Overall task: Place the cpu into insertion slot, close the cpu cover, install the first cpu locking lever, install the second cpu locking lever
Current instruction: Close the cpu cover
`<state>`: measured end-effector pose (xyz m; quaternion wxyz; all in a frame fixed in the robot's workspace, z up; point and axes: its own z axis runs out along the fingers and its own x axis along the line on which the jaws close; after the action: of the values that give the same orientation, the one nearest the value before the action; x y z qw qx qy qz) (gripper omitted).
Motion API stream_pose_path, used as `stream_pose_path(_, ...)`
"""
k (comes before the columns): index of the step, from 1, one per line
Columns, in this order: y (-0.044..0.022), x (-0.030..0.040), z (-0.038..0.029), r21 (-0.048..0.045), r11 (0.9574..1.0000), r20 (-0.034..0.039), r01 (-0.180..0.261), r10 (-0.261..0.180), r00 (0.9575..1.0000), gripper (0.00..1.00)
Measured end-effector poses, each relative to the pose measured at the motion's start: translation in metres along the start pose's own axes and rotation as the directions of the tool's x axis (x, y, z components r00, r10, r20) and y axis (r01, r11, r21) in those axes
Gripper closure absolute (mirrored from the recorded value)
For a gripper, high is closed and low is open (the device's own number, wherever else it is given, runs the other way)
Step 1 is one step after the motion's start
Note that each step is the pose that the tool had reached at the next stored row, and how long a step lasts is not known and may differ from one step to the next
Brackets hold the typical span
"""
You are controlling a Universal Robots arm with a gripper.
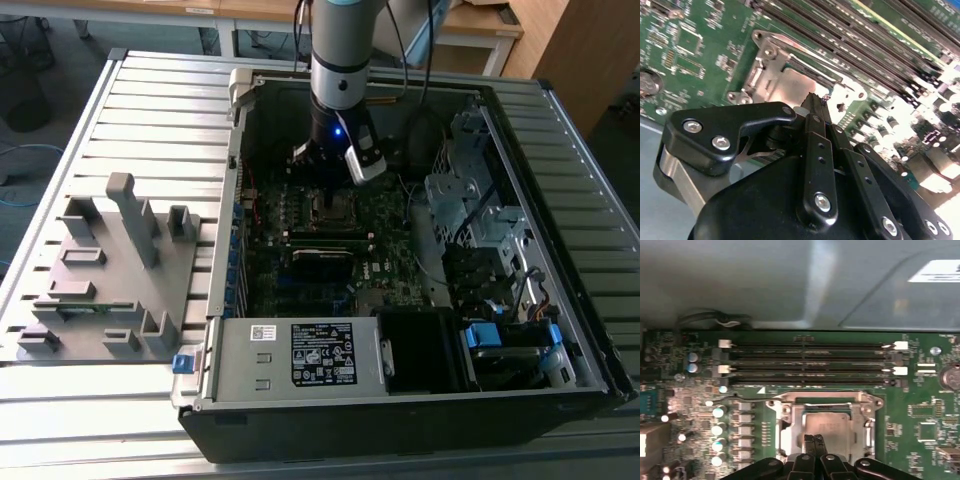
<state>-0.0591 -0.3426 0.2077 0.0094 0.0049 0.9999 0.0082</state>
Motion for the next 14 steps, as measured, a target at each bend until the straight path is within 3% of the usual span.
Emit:
stream_pose_path(4, 0.0, 0.0079, 0.0001, -0.0002, 1.0, 0.0008, 0.002, -0.002, 1.0, 0.9)
stream_pose_path(14, -0.0002, 0.0148, 0.0023, -0.0001, 1.0, 0.0011, 0.003, -0.003, 1.0, 0.9)
